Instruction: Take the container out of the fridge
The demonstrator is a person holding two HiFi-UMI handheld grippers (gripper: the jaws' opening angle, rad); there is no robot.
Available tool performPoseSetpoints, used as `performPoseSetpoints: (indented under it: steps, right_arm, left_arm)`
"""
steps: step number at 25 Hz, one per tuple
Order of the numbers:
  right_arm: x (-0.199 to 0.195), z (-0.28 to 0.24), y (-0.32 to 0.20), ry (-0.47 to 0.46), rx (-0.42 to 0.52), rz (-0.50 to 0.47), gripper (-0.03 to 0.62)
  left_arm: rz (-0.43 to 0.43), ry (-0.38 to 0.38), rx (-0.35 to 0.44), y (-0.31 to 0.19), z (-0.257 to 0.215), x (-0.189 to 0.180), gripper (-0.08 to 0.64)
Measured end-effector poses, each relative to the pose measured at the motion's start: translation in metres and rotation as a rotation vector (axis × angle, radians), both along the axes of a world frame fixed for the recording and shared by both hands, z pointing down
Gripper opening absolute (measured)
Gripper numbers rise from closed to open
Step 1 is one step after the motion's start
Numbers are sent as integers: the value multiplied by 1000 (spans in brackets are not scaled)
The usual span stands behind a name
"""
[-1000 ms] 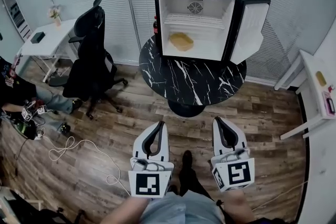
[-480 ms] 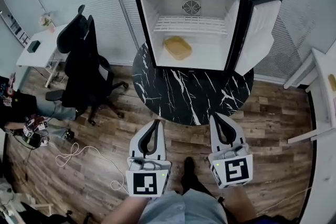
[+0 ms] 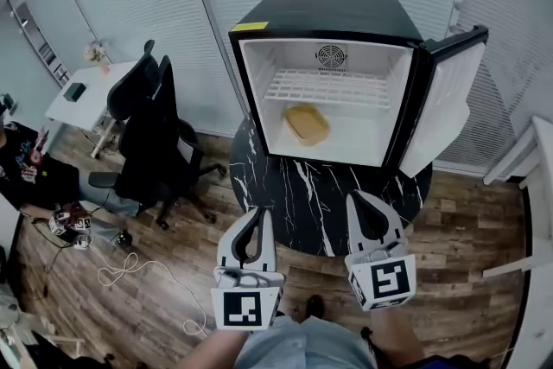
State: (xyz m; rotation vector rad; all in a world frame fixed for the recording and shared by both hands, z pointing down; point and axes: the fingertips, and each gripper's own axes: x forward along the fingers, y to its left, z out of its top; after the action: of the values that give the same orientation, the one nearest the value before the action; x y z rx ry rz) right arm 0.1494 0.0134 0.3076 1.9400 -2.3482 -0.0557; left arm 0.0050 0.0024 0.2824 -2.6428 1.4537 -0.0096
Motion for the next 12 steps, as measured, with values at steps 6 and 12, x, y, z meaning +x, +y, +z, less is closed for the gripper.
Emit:
performPoseSetpoints:
  steps: [6, 12]
  right_arm:
    - [0, -5, -33, 24, 18, -49, 14]
    - [0, 3, -67, 43, 1, -60, 14]
  left_arm:
    - [-51, 12, 9, -26, 0, -3, 14]
    - [-68, 35, -18, -61, 15, -4, 14]
